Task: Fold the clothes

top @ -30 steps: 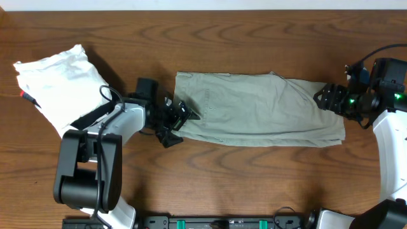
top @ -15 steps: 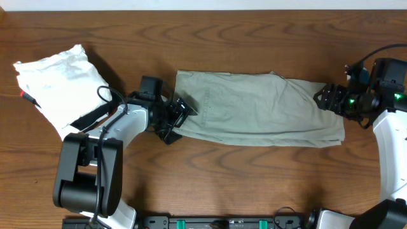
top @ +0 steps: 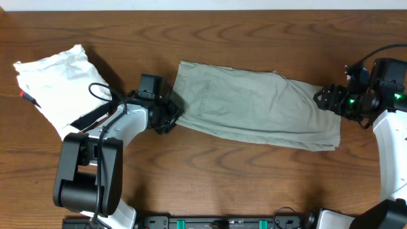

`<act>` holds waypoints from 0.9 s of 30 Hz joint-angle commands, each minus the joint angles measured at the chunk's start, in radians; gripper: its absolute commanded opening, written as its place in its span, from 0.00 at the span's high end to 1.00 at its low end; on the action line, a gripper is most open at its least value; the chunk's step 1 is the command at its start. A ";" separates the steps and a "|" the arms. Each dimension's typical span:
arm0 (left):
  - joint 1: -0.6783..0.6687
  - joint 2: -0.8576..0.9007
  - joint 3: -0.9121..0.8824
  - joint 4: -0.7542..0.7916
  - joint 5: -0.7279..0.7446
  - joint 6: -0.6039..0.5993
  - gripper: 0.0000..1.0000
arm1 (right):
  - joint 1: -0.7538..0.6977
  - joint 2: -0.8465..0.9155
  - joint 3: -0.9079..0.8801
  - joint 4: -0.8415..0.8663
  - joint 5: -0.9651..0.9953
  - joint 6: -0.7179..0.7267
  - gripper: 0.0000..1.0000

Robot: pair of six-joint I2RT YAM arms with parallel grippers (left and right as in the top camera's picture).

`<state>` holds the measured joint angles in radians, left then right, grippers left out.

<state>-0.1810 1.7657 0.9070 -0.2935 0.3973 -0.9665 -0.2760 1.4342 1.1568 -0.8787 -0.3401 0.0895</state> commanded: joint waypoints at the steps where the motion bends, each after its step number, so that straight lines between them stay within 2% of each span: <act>1: 0.012 0.060 -0.040 -0.014 -0.176 0.023 0.67 | 0.008 0.006 0.009 -0.004 0.000 -0.016 0.29; 3: 0.012 0.060 -0.040 -0.013 -0.200 0.022 0.80 | 0.008 0.006 0.009 -0.005 0.000 -0.016 0.29; 4: 0.012 0.060 -0.040 -0.010 -0.210 0.023 0.90 | 0.008 0.006 0.009 -0.005 0.000 -0.016 0.29; 5: 0.012 0.060 -0.040 -0.005 -0.218 0.032 0.94 | 0.008 0.006 0.009 -0.006 0.000 -0.016 0.29; 9: 0.014 0.055 -0.039 0.024 -0.233 0.103 0.94 | 0.008 0.006 0.009 -0.015 0.003 -0.016 0.29; 13: 0.024 0.007 -0.027 0.031 -0.244 0.234 0.94 | 0.008 0.006 0.009 -0.036 0.056 -0.016 0.29; 20: 0.045 -0.232 -0.023 0.026 -0.391 0.456 0.94 | 0.009 0.014 0.006 -0.068 0.074 -0.016 0.29; 27: 0.047 -0.397 -0.023 0.023 -0.391 0.529 0.94 | 0.053 0.110 0.001 -0.075 0.001 -0.017 0.32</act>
<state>-0.1390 1.3994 0.8810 -0.2684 0.0483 -0.5053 -0.2588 1.4990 1.1568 -0.9524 -0.2916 0.0891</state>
